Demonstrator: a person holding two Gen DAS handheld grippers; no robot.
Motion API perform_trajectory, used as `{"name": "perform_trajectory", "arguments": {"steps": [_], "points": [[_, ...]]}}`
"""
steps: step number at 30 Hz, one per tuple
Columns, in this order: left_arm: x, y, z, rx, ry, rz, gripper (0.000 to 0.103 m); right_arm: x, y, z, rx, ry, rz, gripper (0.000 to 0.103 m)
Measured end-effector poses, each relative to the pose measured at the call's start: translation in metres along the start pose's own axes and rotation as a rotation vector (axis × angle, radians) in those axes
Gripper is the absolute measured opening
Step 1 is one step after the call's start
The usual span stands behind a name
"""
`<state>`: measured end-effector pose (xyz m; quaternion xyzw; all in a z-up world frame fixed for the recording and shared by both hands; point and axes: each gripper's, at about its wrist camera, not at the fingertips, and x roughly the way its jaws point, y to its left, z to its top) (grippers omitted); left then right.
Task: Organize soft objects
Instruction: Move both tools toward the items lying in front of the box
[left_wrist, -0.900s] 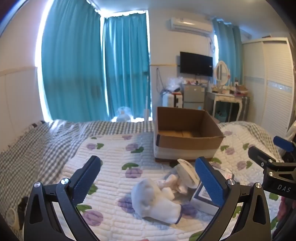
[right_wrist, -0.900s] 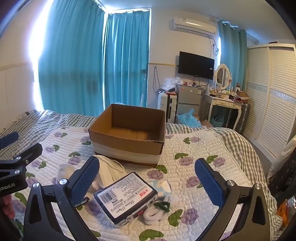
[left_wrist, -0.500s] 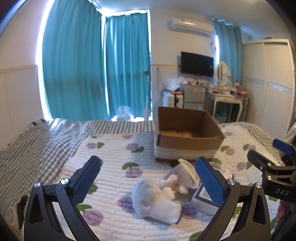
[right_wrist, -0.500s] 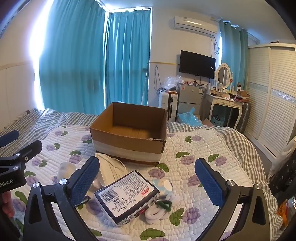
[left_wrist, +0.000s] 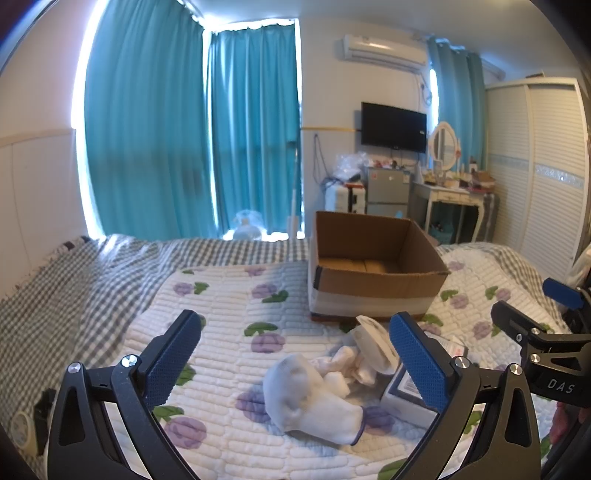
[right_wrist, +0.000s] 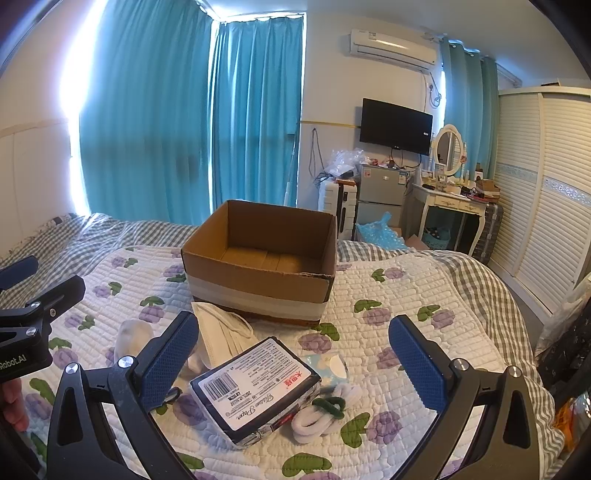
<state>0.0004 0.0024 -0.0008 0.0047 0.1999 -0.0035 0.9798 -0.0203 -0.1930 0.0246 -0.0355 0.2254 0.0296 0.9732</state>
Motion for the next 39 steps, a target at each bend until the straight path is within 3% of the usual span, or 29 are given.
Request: {"name": "perform_trajectory", "arguments": {"steps": [39], "points": [[-0.0001,0.0022,-0.0028,-0.002,0.001,-0.001,0.103,0.0012,0.0025,-0.0045,-0.006,0.010,0.009,0.103]]}}
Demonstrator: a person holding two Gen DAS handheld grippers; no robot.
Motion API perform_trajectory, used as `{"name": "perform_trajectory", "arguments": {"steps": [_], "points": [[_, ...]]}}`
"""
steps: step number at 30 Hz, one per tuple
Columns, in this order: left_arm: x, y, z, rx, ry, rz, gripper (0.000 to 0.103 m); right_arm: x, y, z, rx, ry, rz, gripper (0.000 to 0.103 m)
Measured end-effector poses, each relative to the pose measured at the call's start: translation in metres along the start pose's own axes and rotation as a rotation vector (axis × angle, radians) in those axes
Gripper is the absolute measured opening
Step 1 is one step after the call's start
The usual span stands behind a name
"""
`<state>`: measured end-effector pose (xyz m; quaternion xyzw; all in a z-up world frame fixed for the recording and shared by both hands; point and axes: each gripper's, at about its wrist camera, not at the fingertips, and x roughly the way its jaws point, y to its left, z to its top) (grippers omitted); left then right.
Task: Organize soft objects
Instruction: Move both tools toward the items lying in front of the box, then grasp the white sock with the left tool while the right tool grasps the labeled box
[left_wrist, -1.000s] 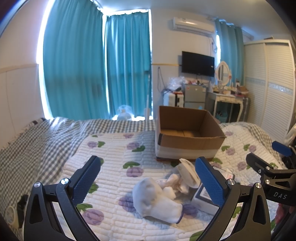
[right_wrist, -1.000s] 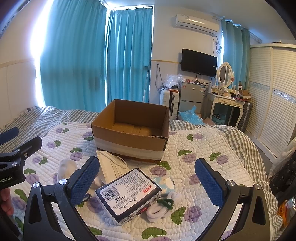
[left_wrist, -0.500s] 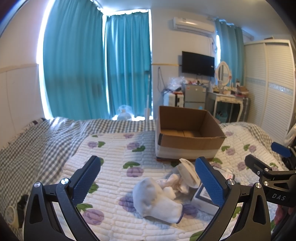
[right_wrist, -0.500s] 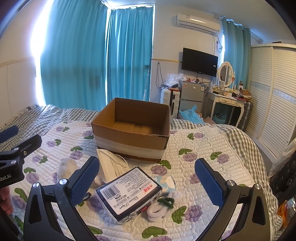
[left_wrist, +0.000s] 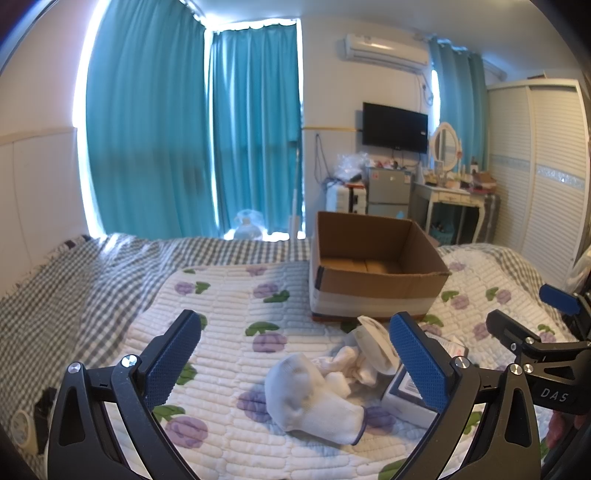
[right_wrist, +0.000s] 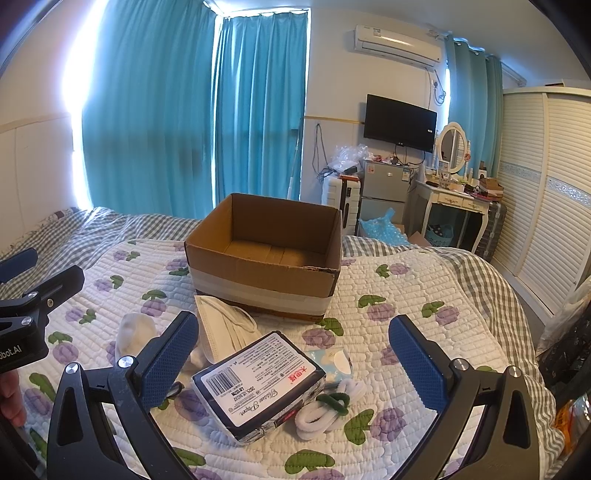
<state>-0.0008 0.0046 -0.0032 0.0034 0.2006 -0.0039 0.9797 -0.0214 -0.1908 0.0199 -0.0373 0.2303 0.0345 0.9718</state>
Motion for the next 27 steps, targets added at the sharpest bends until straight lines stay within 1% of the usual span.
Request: {"name": "perform_trajectory", "arguments": {"steps": [17,24,27], "points": [[-0.003,0.005,0.005,-0.011,-0.011,-0.004,0.103,0.001,0.002,0.001,-0.011,0.006,0.010,0.103],[0.016,0.008,-0.005,-0.017,0.056,0.021,0.103,0.016,0.002,-0.008,-0.026,0.050,0.013,0.103],[0.020,0.009,-0.008,-0.020,0.071,0.016,0.103,0.022,0.002,-0.012,-0.033,0.066,0.015,0.103]]}}
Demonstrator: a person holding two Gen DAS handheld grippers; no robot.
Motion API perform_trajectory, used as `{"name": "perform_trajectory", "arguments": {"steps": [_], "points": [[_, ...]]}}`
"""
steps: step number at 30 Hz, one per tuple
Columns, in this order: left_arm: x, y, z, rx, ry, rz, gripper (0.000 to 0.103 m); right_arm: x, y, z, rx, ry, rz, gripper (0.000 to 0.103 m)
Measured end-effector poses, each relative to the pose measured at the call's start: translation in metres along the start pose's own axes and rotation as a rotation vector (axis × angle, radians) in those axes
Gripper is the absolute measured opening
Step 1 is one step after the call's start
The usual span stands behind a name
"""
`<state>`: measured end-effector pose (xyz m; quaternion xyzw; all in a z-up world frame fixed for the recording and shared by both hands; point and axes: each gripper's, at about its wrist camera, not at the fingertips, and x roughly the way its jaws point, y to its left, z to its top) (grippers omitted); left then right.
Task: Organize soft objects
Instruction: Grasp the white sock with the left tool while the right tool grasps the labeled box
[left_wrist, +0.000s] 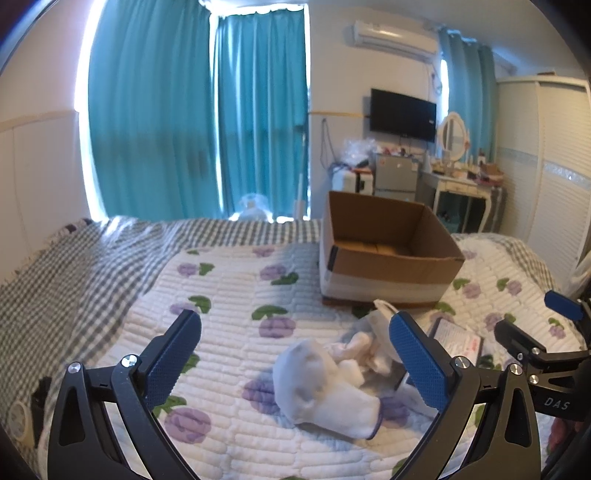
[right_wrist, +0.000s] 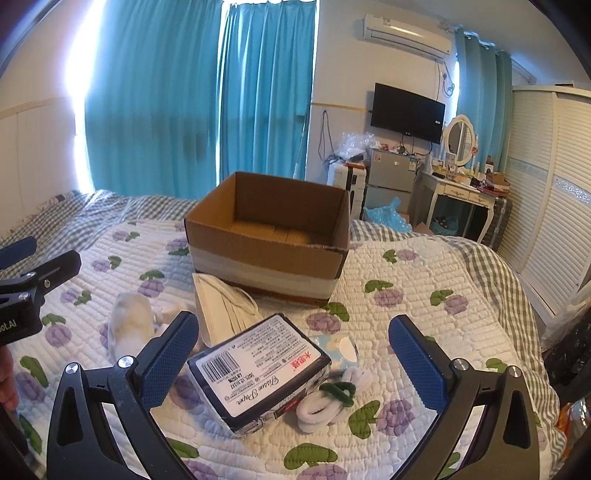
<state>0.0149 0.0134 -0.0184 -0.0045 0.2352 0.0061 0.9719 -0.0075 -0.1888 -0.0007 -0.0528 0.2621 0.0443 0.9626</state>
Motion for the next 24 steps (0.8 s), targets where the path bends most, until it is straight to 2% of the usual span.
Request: {"name": "perform_trajectory", "arguments": {"steps": [4,7,11,13,14,16,18,20,24], "points": [[0.014,-0.003,-0.009,0.018,0.048,-0.007,0.103,0.010,-0.003,-0.005,-0.001,0.025,0.002,0.103],[0.036,-0.004,-0.021,0.001,0.127,0.009,0.102,0.017,-0.004,-0.010,0.001,0.047,0.003,0.103],[0.064,-0.006,-0.040,-0.035,0.253,-0.004,0.086,0.027,-0.005,-0.015,0.004,0.071,0.007,0.103],[0.075,-0.008,-0.050,-0.037,0.297,-0.015,0.085,0.031,-0.005,-0.018,0.005,0.083,0.011,0.103],[0.078,-0.009,-0.053,-0.042,0.312,-0.022,0.081,0.034,-0.005,-0.020,0.004,0.089,0.012,0.103],[0.085,-0.012,-0.060,-0.045,0.341,-0.048,0.067,0.038,-0.003,-0.023,0.000,0.104,0.015,0.103],[0.087,-0.014,-0.060,-0.031,0.347,-0.047,0.063,0.043,-0.001,-0.026,-0.007,0.118,0.024,0.103],[0.085,-0.015,-0.060,-0.033,0.342,-0.053,0.050,0.047,0.004,-0.029,-0.024,0.133,0.046,0.103],[0.081,-0.002,-0.055,-0.090,0.342,-0.070,0.037,0.057,0.017,-0.035,-0.067,0.163,0.106,0.103]]}}
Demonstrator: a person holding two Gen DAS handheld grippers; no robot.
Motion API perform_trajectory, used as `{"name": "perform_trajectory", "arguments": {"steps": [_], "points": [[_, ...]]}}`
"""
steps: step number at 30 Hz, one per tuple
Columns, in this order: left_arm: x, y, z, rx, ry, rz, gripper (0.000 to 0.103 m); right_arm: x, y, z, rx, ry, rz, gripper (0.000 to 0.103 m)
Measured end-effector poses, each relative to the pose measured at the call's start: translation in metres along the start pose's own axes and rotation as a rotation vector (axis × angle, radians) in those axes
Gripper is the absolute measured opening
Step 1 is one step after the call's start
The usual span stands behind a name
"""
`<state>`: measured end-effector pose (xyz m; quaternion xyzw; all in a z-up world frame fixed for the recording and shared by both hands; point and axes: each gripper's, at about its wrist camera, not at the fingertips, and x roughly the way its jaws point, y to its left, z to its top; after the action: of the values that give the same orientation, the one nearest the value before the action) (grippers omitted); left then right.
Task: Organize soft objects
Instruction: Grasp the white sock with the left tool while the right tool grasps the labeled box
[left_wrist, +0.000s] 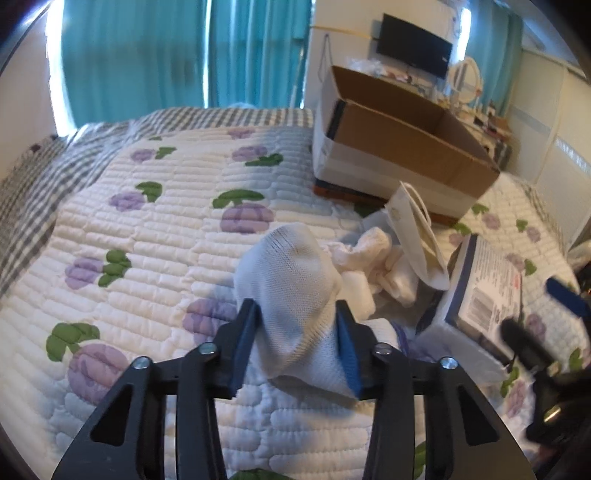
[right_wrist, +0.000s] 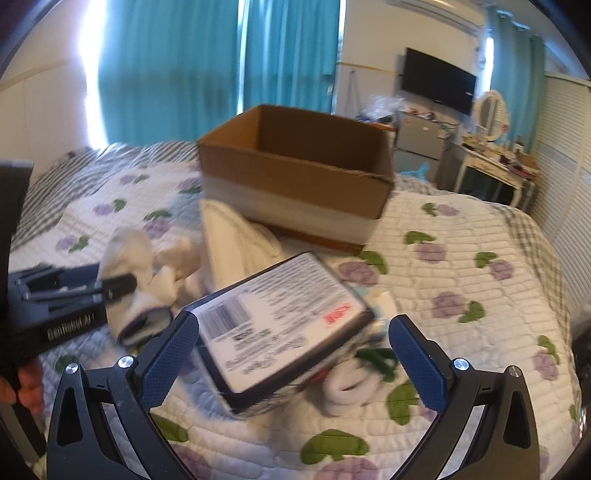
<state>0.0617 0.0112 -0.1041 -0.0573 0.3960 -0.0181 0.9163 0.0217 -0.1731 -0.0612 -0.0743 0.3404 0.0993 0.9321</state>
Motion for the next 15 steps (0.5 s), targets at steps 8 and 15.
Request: {"name": "perform_trajectory", "arguments": {"steps": [8,15], "points": [[-0.021,0.009,0.010,-0.001,-0.050,0.005,0.035,0.035,0.030,-0.012,-0.120,0.112,0.019,0.098],[-0.035,0.006,0.014,0.005,-0.072,-0.011,0.035,0.025,0.029,-0.015,-0.120,0.082,0.042,0.051]]}}
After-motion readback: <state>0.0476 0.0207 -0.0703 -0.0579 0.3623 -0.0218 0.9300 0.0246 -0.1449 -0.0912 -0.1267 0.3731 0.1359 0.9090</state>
